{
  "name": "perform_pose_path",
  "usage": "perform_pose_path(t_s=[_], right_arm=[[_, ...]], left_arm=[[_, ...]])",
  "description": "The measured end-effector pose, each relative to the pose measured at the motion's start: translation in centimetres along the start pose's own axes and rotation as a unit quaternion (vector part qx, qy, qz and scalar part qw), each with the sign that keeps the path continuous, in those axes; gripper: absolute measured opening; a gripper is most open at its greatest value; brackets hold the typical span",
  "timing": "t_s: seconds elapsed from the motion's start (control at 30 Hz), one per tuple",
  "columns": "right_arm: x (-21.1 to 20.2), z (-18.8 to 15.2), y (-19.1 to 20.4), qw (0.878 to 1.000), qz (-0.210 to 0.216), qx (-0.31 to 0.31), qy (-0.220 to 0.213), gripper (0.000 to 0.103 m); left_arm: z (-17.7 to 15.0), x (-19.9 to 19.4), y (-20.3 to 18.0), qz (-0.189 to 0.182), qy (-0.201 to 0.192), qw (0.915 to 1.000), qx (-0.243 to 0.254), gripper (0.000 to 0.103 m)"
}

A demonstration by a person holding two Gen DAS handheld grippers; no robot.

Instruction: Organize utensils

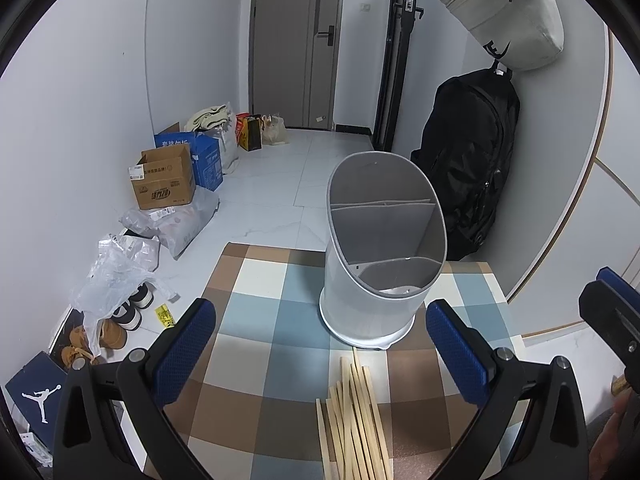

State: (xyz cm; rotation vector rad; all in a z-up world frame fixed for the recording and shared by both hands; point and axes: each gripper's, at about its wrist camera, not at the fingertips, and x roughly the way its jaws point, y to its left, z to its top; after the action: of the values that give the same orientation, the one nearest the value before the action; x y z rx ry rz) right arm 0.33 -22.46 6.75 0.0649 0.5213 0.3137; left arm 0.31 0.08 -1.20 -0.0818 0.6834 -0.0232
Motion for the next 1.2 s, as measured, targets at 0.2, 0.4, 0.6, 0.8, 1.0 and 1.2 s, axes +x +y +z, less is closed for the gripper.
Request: perform_pose_path(t_s=[0.2, 0.4, 0.6, 0.8, 1.0, 1.2], right_arm=[[0.2, 0.0, -0.1, 1.000, -0.007, -0.002, 0.007, 0.103], [0.2, 0.1, -0.2, 1.000, -0.004, 0.002, 0.008, 0.103], [0.6, -0.1, -0.4, 1.000, -0.011, 0.000, 0.022, 0.103], [0.8, -0.2, -1.7, 0.999, -0.019, 0.010, 0.035, 0.102], [1.6, -0.4, -2.7, 0.998, -0.014, 0.019, 0.060, 0.096], [2.2, -0.9, -3.7, 0.996, -0.014, 0.030, 0.081, 0.095]], left_arm=[[-0.2, 0.5, 0.3, -0.001, 0.015, 0.9999, 0.000, 0.102], [-0.3, 0.9, 0.2, -0.003, 0.025, 0.9997, 0.002, 0.102], [-1.0, 1.9, 0.2, -0.005, 0.060, 0.9981, 0.011, 0.102], [-3.1, 4.4, -0.4, -0.017, 0.148, 0.9874, 0.053, 0.100], [-4.4, 6.8, -0.5, -0.028, 0.224, 0.9723, 0.060, 0.087], [-4.1, 8.3, -1.0, -0.032, 0.250, 0.9665, 0.046, 0.073]])
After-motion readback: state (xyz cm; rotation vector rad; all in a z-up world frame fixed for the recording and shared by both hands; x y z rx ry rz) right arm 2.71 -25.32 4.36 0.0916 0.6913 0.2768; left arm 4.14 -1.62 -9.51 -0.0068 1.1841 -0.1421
